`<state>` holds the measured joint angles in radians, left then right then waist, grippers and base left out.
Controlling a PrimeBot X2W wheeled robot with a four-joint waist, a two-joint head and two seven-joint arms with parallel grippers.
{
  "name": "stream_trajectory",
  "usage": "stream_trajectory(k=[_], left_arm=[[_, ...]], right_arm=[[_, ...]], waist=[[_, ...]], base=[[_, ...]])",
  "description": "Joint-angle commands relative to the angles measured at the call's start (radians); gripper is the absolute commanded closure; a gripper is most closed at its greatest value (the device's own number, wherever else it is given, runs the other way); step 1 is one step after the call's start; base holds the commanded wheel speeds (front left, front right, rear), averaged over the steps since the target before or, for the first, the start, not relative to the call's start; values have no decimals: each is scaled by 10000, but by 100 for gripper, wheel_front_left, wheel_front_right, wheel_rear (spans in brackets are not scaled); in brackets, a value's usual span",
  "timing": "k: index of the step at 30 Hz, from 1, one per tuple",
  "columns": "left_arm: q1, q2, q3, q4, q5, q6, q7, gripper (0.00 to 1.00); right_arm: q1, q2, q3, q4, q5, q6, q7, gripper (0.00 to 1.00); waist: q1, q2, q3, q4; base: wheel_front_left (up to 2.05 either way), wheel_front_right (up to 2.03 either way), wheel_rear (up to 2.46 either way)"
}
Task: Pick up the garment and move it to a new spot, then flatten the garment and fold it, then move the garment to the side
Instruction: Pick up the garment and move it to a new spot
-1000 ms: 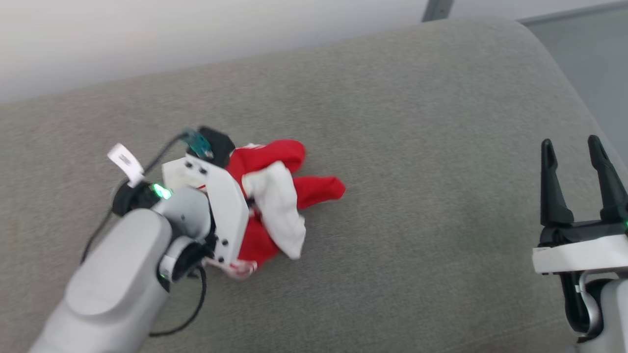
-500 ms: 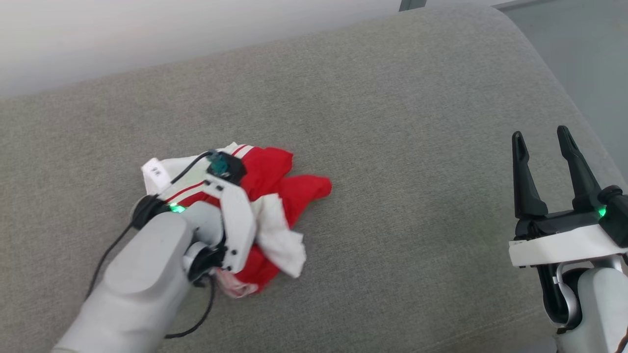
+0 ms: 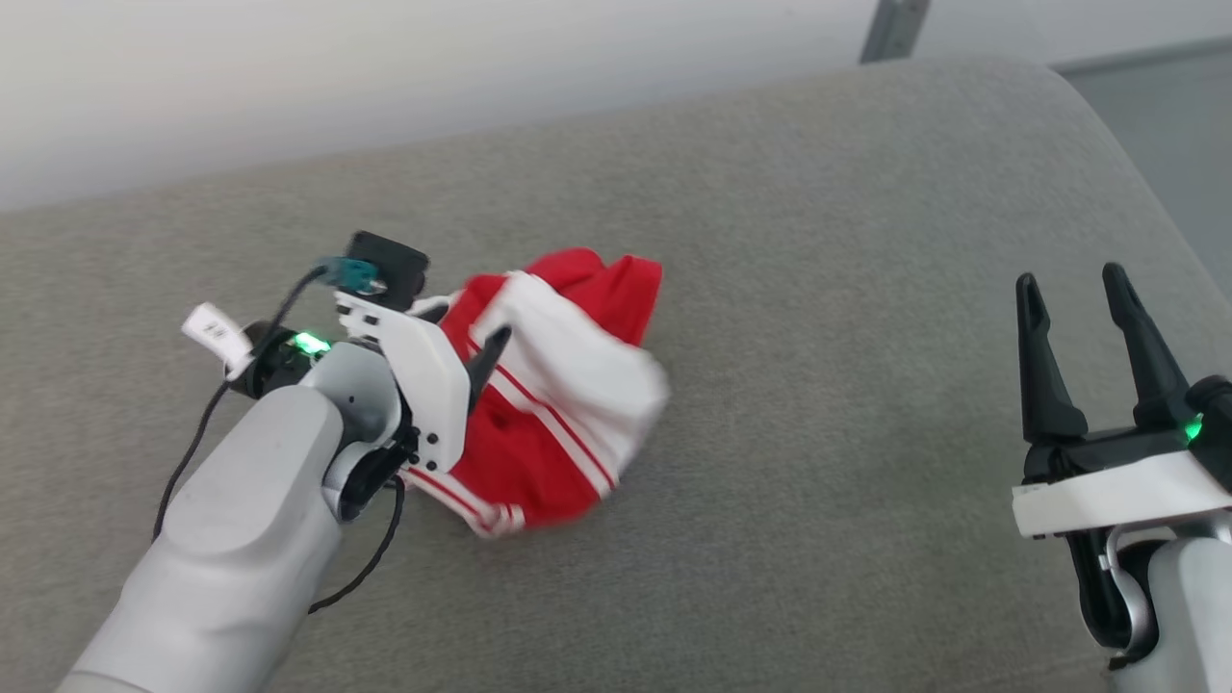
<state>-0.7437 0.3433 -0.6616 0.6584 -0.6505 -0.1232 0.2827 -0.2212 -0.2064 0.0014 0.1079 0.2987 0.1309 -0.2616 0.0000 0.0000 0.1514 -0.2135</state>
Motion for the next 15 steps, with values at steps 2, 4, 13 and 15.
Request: stream_trajectory(k=[2, 4, 13, 15], left_arm=[[351, 58, 181, -151, -88, -26, -799, 0], [481, 148, 265, -305, -72, -40, -1436, 0], [1509, 562, 764, -755, -31, 70, -4151, 0], [1771, 711, 935, -866, -29, 106, -4719, 0]], right_arm=[[148, -92, 52, 98, 91, -3, -49, 0], [233, -145, 59, 154, 88, -3, -49, 0], [644, -372, 169, 311, -5, -3, -49, 0], [753, -391, 172, 331, -14, -3, -49, 0]], waist=[[0, 0, -293, 364], [0, 0, -409, 533], [0, 0, -1059, 1207], [0, 0, -1197, 1313]], base=[[0, 0, 0], [0, 0, 0], [0, 0, 0], [0, 0, 0]])
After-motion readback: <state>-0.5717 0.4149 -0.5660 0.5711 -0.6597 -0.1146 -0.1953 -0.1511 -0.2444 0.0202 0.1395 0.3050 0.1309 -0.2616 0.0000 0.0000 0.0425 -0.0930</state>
